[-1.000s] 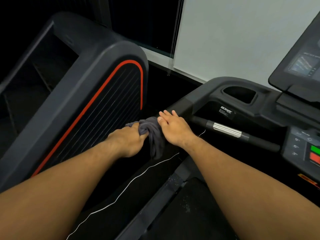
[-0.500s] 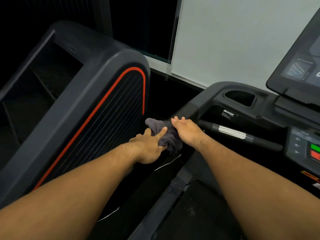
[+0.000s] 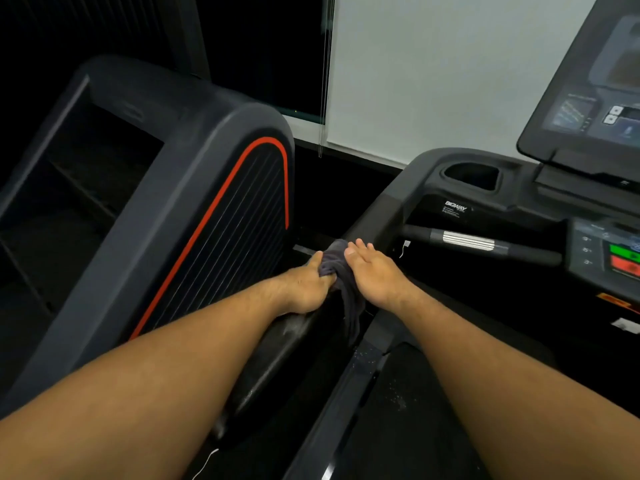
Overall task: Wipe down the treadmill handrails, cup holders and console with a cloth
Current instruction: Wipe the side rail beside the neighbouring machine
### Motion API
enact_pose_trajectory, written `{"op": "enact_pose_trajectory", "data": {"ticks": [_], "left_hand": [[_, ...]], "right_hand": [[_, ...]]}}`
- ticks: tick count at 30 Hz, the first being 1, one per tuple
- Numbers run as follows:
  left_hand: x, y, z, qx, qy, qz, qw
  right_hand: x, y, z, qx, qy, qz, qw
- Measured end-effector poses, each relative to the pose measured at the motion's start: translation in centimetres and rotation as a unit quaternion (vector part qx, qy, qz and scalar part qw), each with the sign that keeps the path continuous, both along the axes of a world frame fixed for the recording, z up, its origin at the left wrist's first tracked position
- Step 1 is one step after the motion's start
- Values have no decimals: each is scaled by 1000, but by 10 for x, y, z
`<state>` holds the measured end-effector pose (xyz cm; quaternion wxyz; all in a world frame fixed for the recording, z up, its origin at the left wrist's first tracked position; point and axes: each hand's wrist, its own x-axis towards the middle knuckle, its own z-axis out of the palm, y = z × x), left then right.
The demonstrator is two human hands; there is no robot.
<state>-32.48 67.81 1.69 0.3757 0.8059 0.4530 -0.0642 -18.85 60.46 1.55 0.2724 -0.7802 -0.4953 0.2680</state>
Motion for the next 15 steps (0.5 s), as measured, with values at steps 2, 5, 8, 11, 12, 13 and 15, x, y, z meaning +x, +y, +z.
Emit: {"op": "enact_pose_trajectory", "data": {"ticks": [2,5,8,11,12,13,15], "left_hand": [[10,5,3,-3,-15,25,1000],[24,2,5,48,33,-19,998],[18,-13,4,113,69,-94,987],[-5,-29,3,147,76,-129,978],[-14,-33,1,153,75,-142,975],[-24,-35,-2,157,72,-155,973],[-42,-38,-7,152,57,-168,972]], "right_hand": [[-5,-5,-2,28,39,-12,999],[-6,-12,-4,50,85,-43,994],[0,-15,-4,52,83,-84,992],[-5,-12,0,55,90,-78,991],[-8,-9,2,47,81,-68,993],[-12,-5,3,32,65,-58,996],[-19,1,5,-2,13,-48,999]]}}
